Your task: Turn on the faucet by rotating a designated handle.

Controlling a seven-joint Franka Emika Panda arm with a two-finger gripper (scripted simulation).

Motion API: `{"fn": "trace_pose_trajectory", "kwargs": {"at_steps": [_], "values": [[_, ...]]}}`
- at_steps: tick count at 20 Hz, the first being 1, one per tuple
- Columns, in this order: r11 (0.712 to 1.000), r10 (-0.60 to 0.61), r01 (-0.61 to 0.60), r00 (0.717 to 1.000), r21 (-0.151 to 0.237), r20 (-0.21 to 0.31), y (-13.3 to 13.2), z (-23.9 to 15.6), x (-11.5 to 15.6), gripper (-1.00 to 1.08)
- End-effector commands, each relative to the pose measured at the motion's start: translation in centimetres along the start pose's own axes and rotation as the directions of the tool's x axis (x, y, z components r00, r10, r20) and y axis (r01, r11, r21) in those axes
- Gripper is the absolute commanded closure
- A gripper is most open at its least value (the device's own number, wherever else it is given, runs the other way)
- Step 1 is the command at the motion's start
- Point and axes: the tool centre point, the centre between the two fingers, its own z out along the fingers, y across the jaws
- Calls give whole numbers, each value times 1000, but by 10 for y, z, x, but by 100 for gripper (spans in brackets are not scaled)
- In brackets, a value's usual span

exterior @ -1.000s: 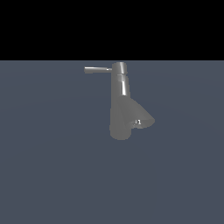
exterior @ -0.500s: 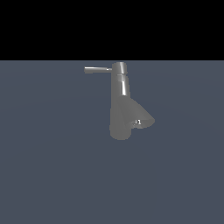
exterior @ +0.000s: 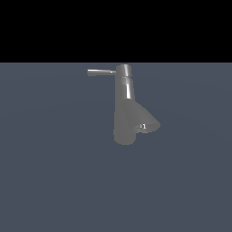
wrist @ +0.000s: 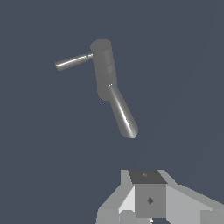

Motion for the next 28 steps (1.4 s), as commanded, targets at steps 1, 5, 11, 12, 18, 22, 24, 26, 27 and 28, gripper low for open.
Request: {"fn": "trace_pose_trajectory", "kwargs": {"at_steps": [1,5,11,12,18,22,24,26,27,28], "values": [[998,56,-56,998,-11,1,-6,5,13,108],[989,143,-143,990,-27,0,-17,15,32,108],[962,269,-269,963,-45,-4,-33,33,60,108],[956,289,-289,957,-48,-5,-36,36,65,108],[912,407,-406,914,-59,-10,-53,58,92,108],[875,481,-481,877,-63,-12,-65,74,109,108],[854,517,-517,856,-65,-13,-71,83,117,108],[832,552,-551,834,-65,-13,-77,91,125,108],[820,569,-569,822,-66,-13,-80,96,129,108],[808,586,-585,810,-66,-13,-83,101,133,108]]}}
